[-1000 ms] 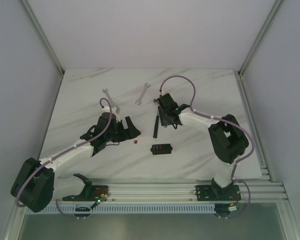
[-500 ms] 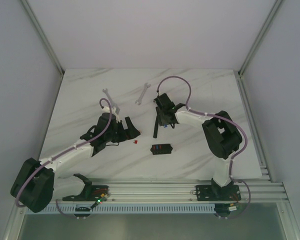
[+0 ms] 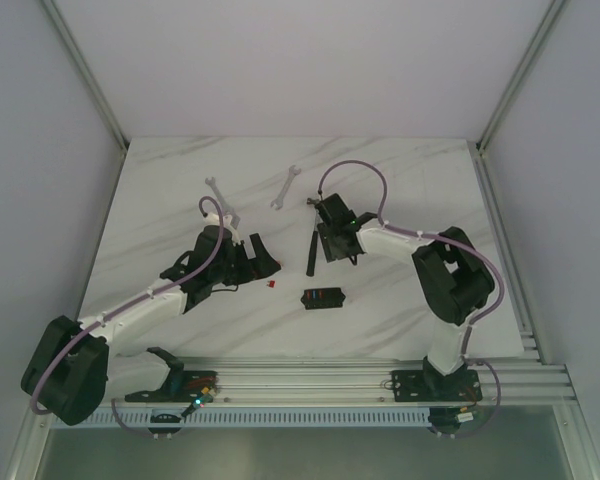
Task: Snap on the fuse box
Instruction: Pick up the fuse from the center of the board.
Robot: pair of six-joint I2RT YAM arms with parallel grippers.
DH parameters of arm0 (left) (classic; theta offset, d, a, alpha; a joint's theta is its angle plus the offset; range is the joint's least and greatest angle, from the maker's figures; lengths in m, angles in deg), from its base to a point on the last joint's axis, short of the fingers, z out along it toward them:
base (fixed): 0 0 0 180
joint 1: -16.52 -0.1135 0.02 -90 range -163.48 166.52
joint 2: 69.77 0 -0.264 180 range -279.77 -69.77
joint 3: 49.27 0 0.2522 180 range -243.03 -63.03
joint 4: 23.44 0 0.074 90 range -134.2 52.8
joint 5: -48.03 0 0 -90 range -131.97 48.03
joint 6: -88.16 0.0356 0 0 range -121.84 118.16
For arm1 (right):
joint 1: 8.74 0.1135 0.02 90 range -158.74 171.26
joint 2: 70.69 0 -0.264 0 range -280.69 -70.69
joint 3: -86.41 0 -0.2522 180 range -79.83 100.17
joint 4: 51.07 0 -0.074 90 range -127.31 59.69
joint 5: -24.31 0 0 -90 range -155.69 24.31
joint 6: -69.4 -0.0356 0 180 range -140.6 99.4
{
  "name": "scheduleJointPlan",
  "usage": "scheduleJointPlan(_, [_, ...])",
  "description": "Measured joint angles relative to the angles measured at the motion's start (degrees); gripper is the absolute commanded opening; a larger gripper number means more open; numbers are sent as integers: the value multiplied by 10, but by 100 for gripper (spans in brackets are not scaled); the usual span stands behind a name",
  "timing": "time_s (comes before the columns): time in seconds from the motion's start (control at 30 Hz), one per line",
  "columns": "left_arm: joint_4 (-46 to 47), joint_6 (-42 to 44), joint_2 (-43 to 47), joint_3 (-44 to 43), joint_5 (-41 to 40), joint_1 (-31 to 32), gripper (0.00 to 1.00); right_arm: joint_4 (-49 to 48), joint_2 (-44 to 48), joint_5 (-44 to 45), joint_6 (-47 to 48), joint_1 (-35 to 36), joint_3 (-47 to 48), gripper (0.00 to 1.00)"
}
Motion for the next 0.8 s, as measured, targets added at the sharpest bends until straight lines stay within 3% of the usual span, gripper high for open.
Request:
scheduleJointPlan(0.27, [-1,0,0,0,0,0,100,23,13,-20,-4,-11,-4,56])
scheduleJointPlan(0.57, [-1,0,0,0,0,0,100,63,-7,-29,-76,-11,90,51])
scheduleJointPlan(0.8, [-1,0,0,0,0,0,100,94,-43,-28,-103,-11,111,47])
